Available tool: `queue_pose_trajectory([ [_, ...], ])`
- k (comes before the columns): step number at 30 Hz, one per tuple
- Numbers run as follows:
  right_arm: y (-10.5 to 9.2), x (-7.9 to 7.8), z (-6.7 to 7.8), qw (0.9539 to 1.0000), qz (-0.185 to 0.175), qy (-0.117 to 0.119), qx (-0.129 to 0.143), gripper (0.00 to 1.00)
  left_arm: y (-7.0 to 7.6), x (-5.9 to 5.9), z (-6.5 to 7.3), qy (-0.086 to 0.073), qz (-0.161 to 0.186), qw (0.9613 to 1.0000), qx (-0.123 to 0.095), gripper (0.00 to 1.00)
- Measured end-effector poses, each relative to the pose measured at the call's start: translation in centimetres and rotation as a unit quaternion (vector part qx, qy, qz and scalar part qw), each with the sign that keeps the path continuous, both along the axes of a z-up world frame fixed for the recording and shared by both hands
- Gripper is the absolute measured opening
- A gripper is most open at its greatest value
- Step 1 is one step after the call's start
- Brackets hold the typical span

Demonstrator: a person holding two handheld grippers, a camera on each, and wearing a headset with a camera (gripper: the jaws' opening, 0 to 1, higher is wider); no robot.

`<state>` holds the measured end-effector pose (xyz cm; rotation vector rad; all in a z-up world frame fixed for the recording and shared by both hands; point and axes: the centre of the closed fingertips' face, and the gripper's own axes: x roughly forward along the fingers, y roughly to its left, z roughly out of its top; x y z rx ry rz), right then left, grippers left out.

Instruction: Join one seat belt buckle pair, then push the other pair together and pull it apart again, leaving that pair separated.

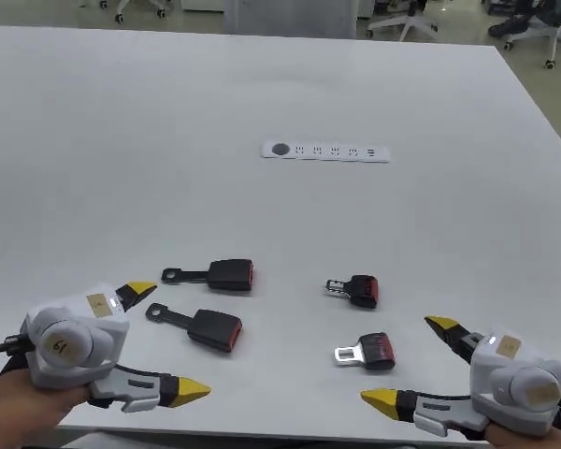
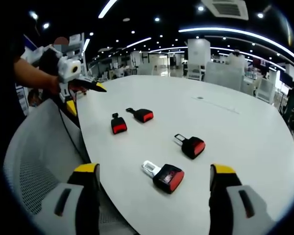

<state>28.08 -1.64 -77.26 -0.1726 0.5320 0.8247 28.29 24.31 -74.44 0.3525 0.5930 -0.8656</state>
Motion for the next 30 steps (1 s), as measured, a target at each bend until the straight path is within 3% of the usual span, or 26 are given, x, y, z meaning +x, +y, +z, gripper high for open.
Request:
queue_pose_trajectory([
  [14, 0.2, 0.4, -0.2, 0.9999, -0.007, 0.003, 0.008, 0.95, -0.1, 0.6, 0.4, -0.003, 0.003, 1.0, -0.001, 1.0],
  [18, 0.0, 0.8, 0.0, 0.9996, -0.019, 0.002, 0.019, 0.95, -0.2, 0.7, 0.3, -0.003, -0.008, 0.9999, 0.01, 1.0],
  [22, -0.2, 0.6, -0.3, 0.9998, -0.014, 0.005, 0.009, 0.95, -0.2, 1.1, 0.6, -0.006, 0.002, 1.0, -0.002, 1.0],
  [30, -0.2, 0.9, -0.1, 0.9998, -0.015, 0.002, 0.012, 0.95, -0.2, 0.9, 0.2, -0.002, -0.002, 1.0, 0.004, 1.0],
])
